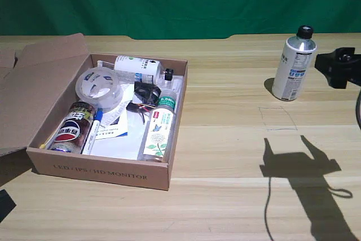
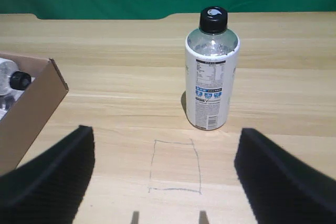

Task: Place the white bottle into the box.

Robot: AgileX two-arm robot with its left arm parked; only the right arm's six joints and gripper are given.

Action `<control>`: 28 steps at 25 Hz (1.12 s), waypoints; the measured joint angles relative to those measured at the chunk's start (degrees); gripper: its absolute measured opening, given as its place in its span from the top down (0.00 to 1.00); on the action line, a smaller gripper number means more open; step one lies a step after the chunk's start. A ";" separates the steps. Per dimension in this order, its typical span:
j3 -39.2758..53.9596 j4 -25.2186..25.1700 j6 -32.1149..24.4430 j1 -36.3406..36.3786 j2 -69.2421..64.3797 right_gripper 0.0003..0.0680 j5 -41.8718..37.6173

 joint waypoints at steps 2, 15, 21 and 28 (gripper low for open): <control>-3.63 0.00 0.13 0.49 5.86 0.04 1.58; -22.41 0.60 7.61 9.25 31.74 0.06 17.87; -24.70 0.65 8.83 9.31 36.14 0.06 19.99; -26.87 0.77 8.88 9.31 40.09 0.06 21.63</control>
